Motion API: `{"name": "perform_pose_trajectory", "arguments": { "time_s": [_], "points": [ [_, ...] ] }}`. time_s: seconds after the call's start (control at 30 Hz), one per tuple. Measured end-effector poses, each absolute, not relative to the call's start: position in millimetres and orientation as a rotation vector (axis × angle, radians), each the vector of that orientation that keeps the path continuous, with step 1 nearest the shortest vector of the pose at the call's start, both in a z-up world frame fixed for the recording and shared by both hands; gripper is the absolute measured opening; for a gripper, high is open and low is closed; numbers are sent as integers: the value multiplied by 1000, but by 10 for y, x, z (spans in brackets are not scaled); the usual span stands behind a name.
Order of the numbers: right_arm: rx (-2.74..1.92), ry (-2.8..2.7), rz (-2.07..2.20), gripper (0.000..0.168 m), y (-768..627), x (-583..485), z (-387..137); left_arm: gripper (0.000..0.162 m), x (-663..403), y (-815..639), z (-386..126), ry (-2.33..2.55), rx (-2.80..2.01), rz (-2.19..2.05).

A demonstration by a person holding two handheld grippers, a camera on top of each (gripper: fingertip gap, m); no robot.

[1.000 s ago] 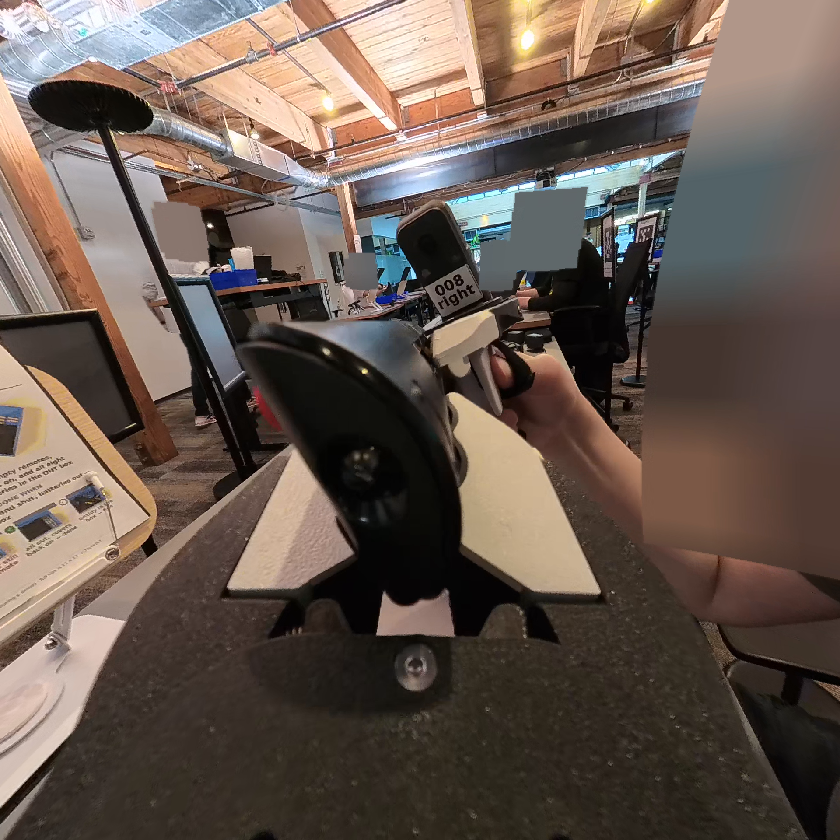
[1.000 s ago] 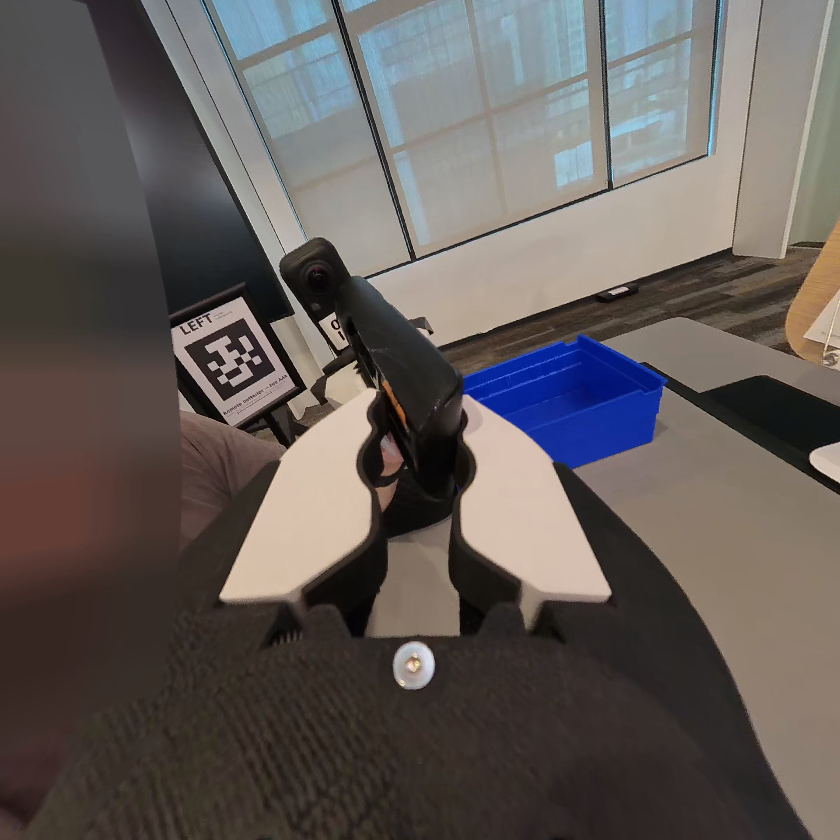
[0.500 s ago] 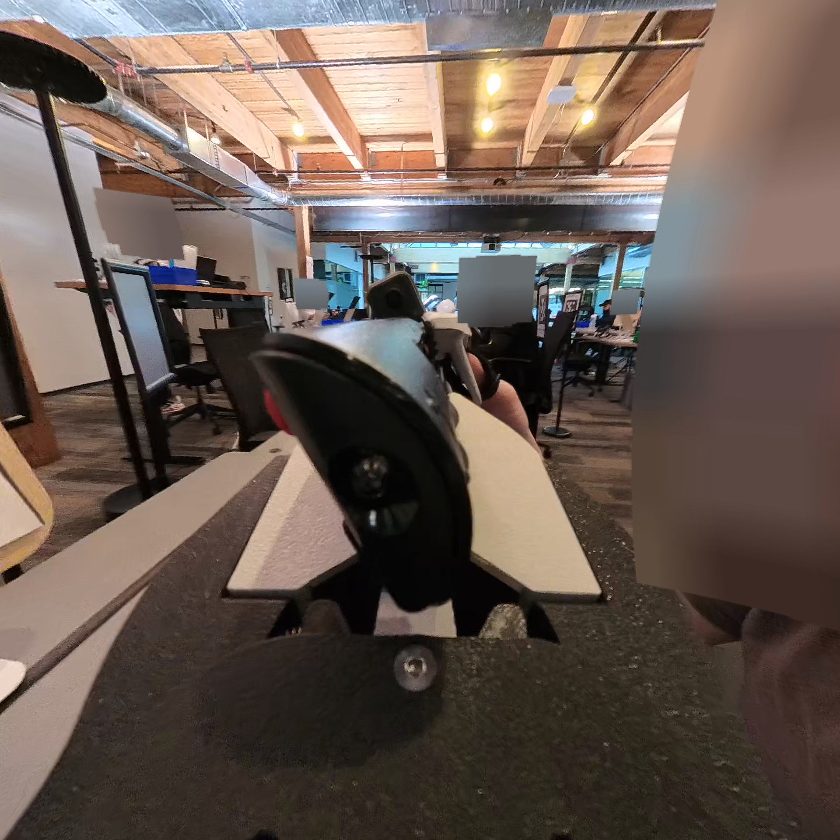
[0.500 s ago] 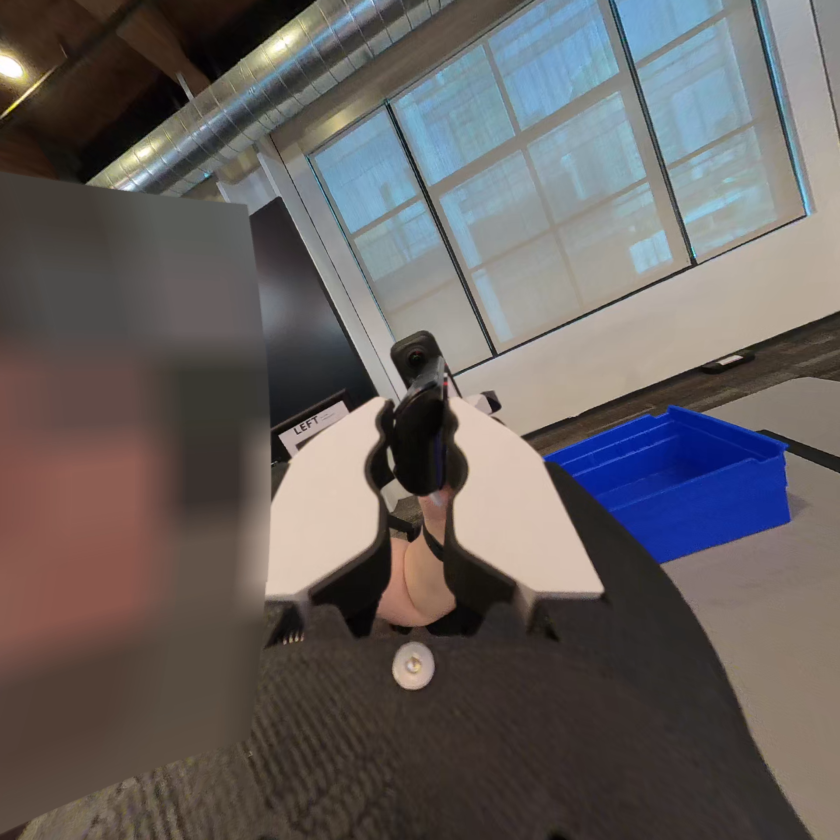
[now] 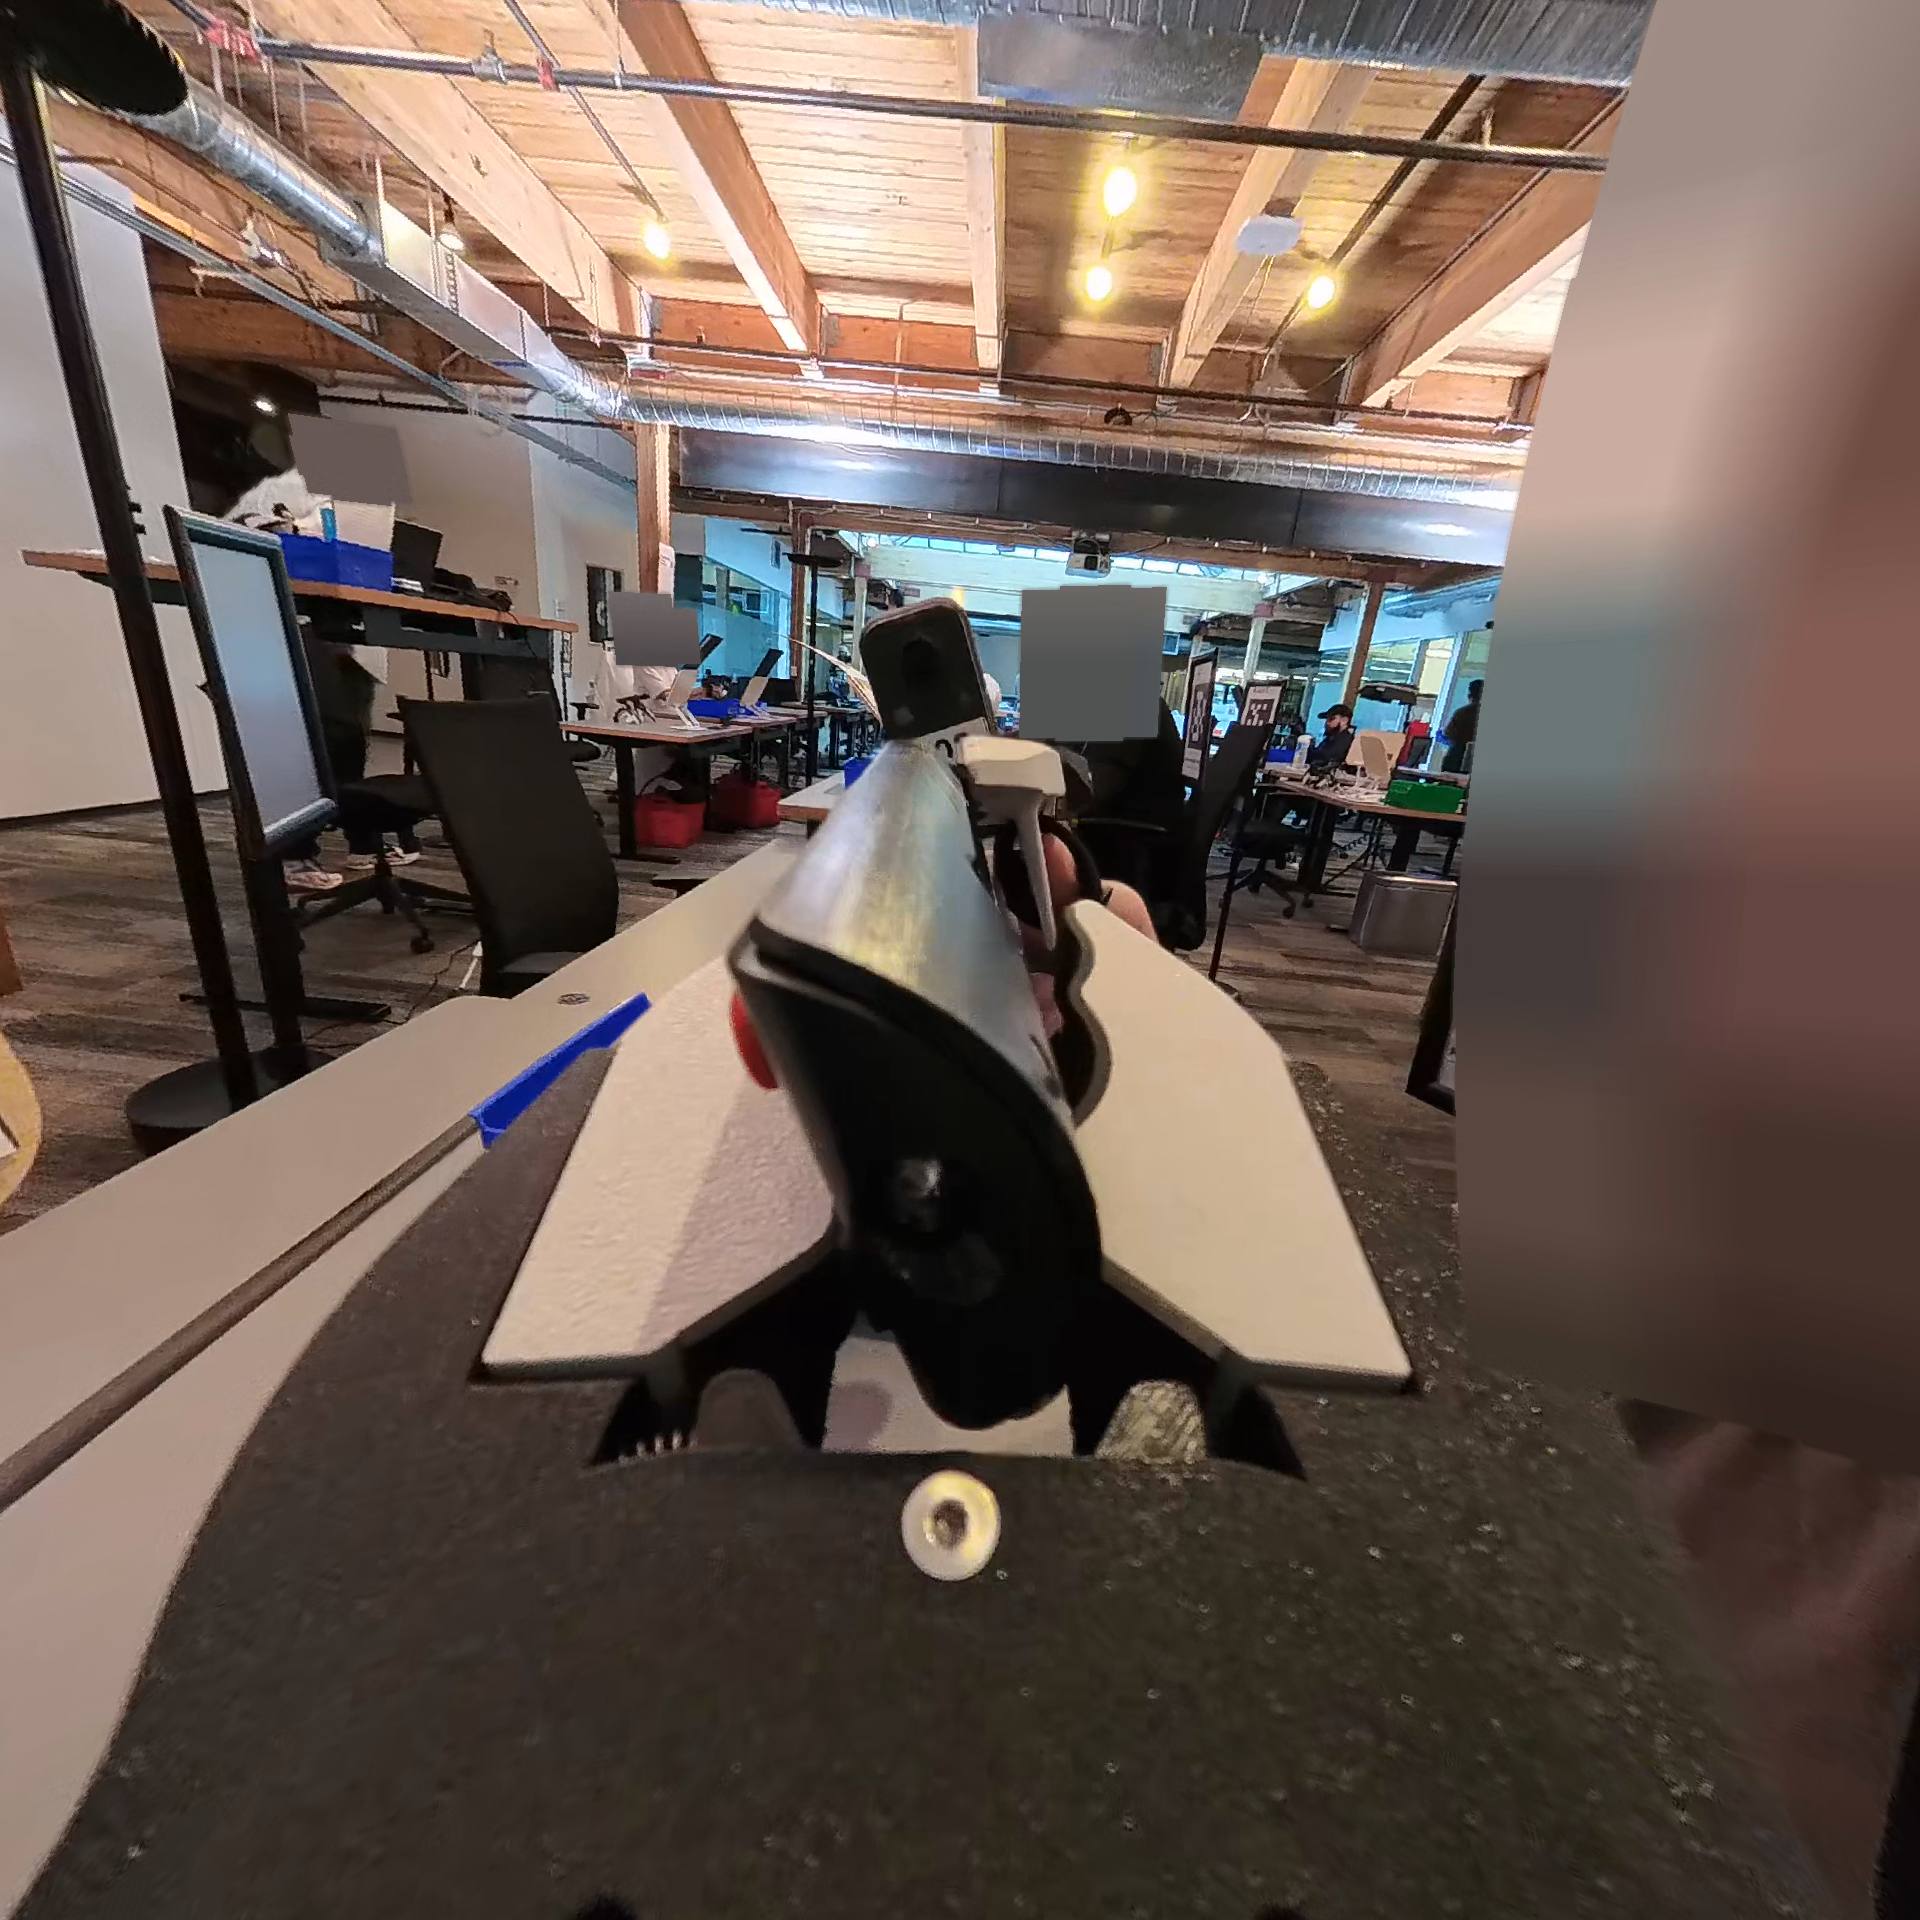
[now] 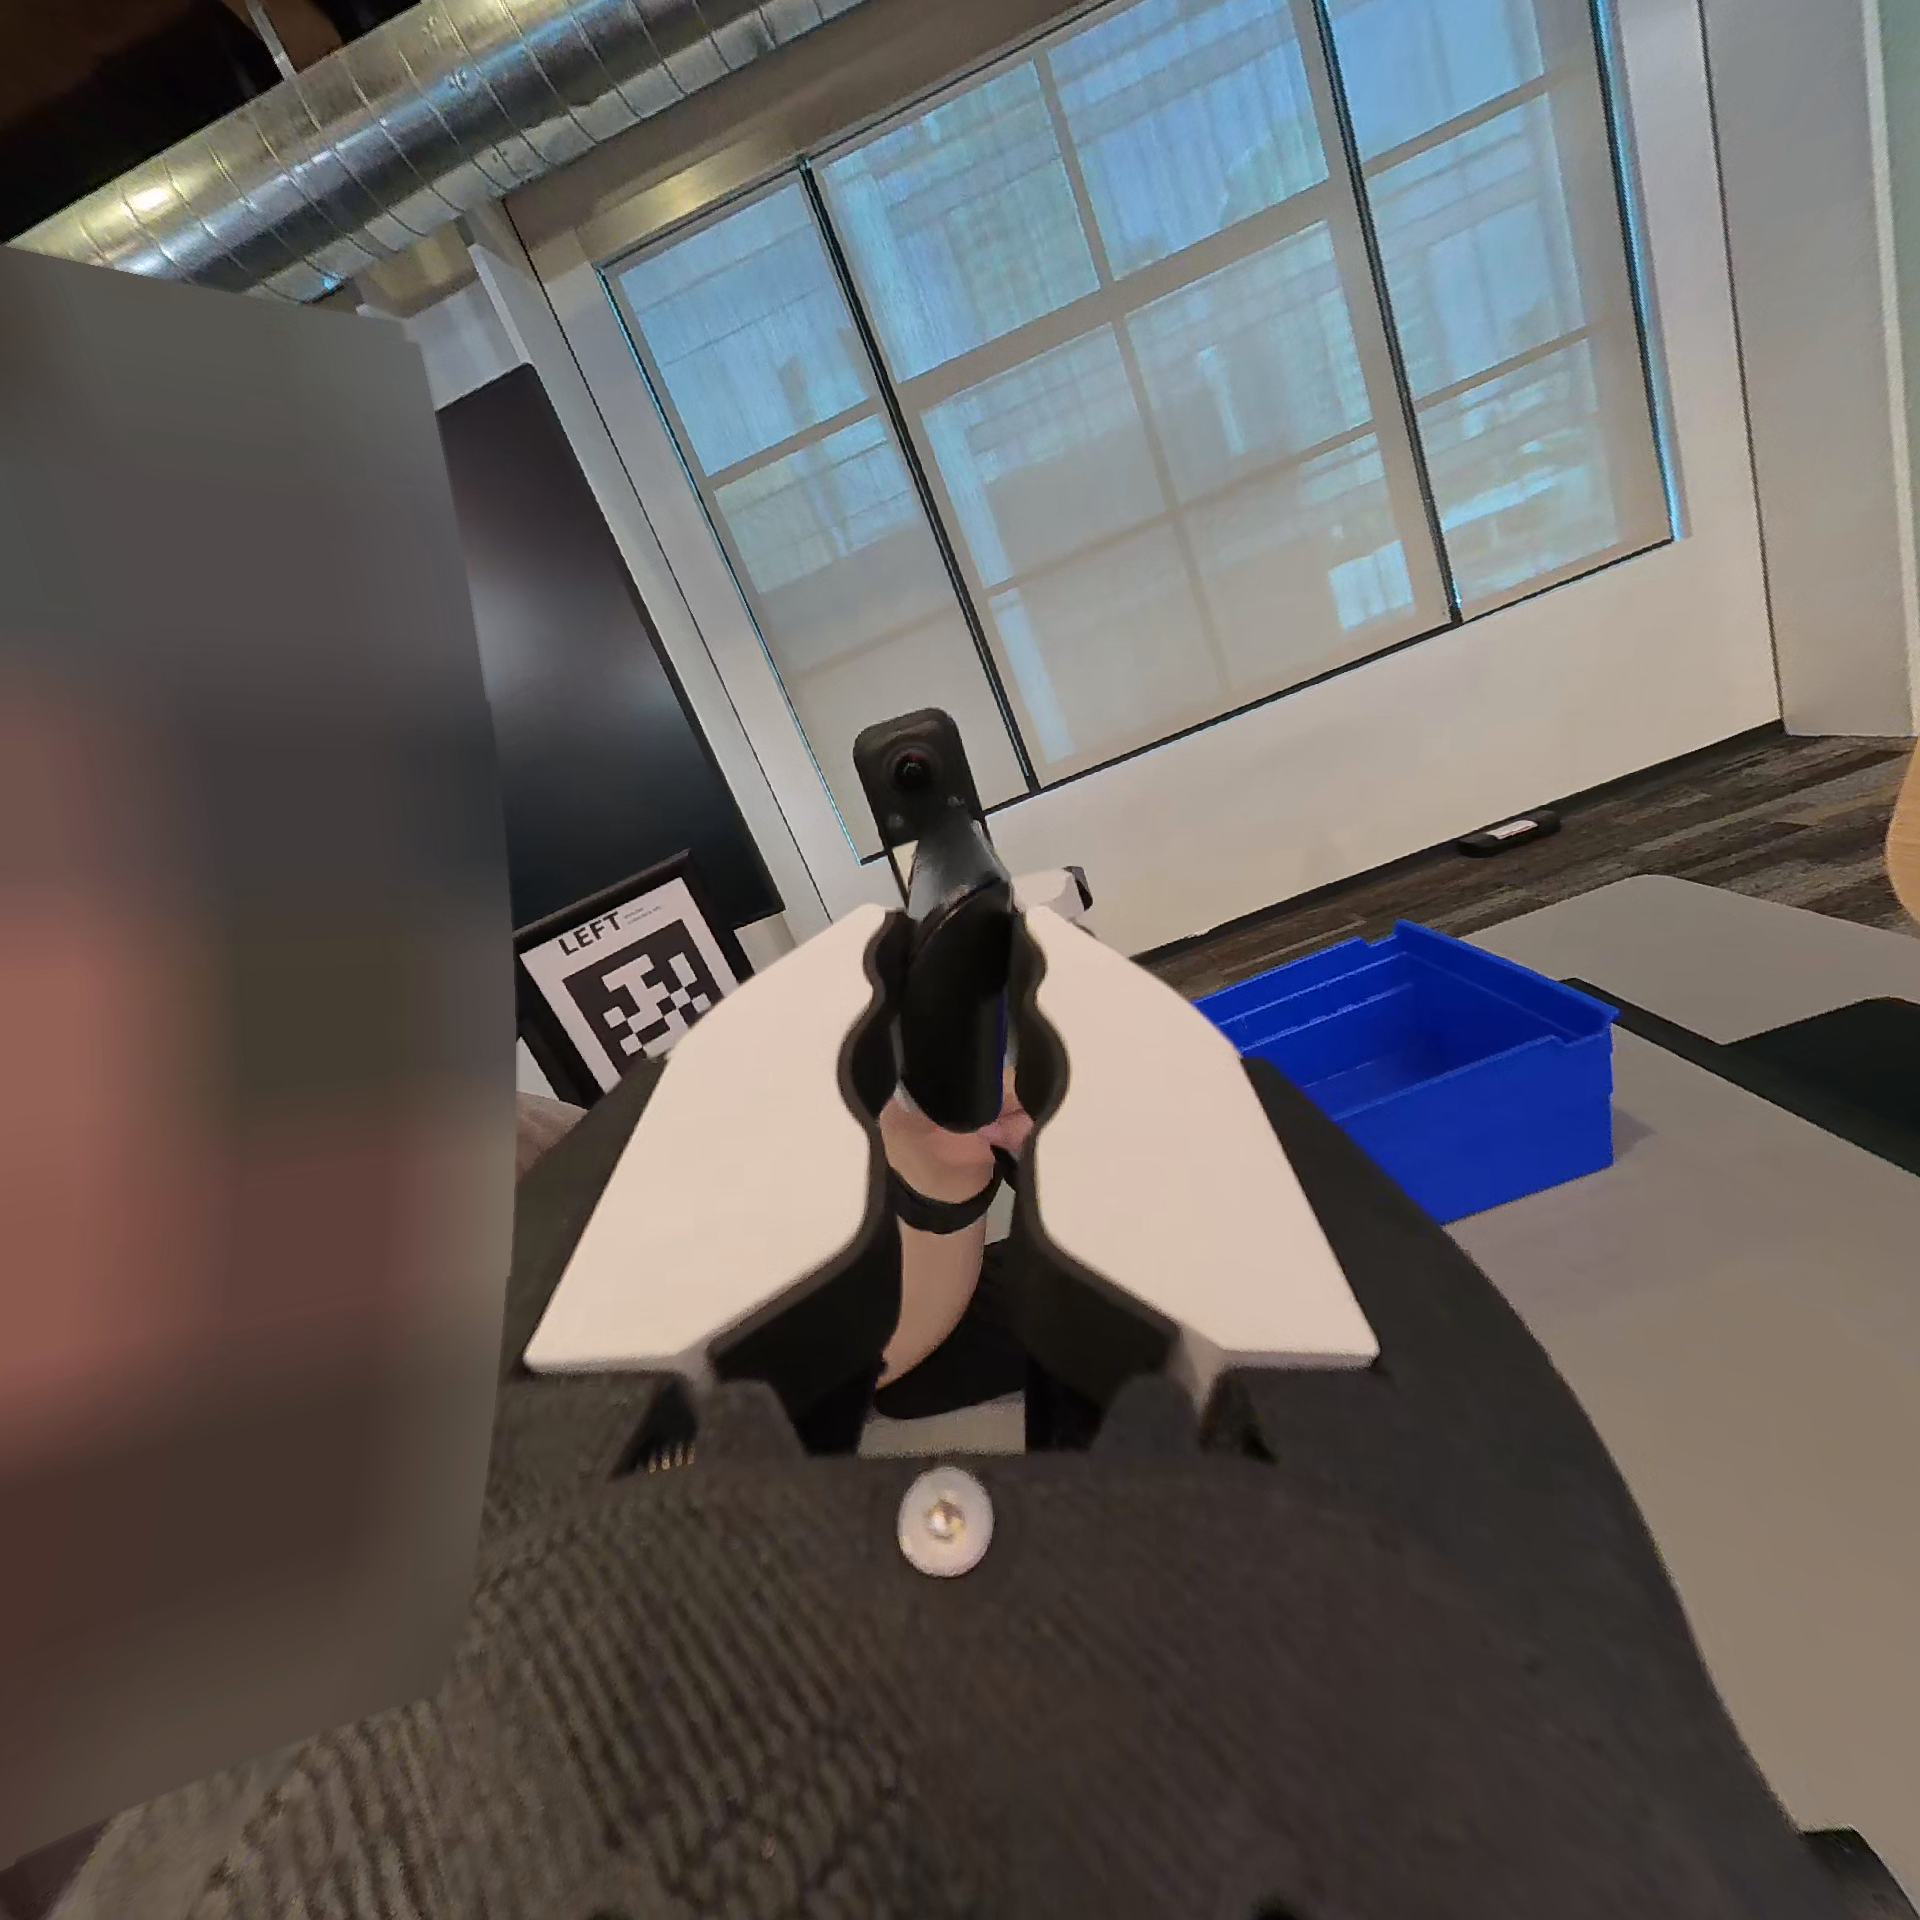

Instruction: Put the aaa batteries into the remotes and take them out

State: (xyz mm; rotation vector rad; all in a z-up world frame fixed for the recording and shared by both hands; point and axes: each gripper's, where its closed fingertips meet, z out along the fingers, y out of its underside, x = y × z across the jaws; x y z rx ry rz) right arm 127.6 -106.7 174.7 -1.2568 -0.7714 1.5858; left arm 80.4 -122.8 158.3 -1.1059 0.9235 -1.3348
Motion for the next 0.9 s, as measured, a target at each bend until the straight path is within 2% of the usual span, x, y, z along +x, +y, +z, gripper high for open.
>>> {"name": "perform_pose_trajectory", "arguments": {
  "time_s": [0.17, 0.67, 0.9],
  "points": [
    [-1275, -802, 1563, 20, -1043, 1281, 1702, 50, 801, -1264, 1560, 958, -1151, -1422],
    [-1196, -727, 1547, 20, -941, 1270, 1747, 43, 774, -1126, 1571, 837, -1159, -1501],
    [-1161, -601, 1619, 32, -846, 1309, 1795, 42, 788, -1076, 1559, 758, -1153, -1669]
  ]
}}
